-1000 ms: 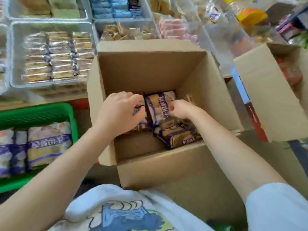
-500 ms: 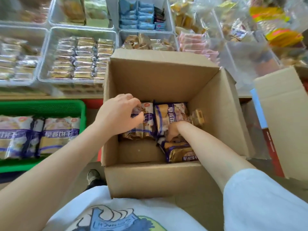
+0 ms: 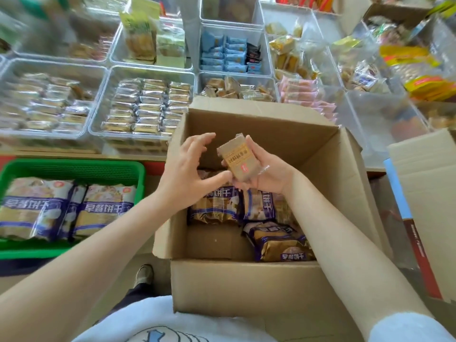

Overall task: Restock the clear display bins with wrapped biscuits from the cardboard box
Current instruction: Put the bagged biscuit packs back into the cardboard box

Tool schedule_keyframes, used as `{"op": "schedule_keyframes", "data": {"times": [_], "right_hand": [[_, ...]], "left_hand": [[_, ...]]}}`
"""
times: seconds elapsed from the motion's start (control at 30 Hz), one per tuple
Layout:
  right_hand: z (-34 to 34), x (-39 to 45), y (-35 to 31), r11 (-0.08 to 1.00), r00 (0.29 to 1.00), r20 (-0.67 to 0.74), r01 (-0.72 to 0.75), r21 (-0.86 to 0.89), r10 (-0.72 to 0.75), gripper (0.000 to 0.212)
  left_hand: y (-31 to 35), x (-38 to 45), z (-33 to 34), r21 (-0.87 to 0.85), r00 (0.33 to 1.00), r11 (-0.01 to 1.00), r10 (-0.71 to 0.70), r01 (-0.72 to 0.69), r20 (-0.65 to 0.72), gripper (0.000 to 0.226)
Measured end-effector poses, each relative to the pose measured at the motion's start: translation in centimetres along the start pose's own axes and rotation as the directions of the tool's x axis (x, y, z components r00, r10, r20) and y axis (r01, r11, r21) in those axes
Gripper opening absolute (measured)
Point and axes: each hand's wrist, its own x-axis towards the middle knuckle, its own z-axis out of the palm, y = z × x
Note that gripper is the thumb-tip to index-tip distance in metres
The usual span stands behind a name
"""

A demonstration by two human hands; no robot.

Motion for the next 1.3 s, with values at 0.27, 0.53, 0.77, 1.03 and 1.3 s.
{"op": "schedule_keyframes", "data": {"times": [0.27,0.53,0.77,1.03,1.3], "right_hand": [[10.3,3.1,-3.0,0.964,0.971,0.006,0.236,0.120,-0.238,0.063],[20.8,13.2,-6.0,0.963,0.973,-0.121,0.166,-0.213,-0.195,0.055],[32.4,28.6,-8.0,0.724,0.954,-0.211,0.010,-0.690,-0.215,0.019],[34.1,41.6,-11.7,0.481,0.759,-0.368,-0.082,-0.873,-0.538,0.017],[30.3,51.9,-15.4,0.329,0.639,-0.443,-0.297,-0.896,-0.629,0.031]], "left_hand": [[-2.2,1.2,-6.9,0.004,0.993,0.999,0.047,-0.047,-0.106,0.091],[-13.3,0.8,-17.4,0.005,0.984,1.000,-0.022,0.023,-0.175,0.071],[-28.9,1.8,-27.2,0.295,0.967,0.950,-0.025,0.102,-0.254,0.077],[-43.2,6.9,-31.5,0.310,0.943,0.894,-0.330,0.324,-0.034,0.073],[-49.8,18.6,-29.9,0.418,0.960,0.885,-0.265,0.207,0.085,0.064]]}}
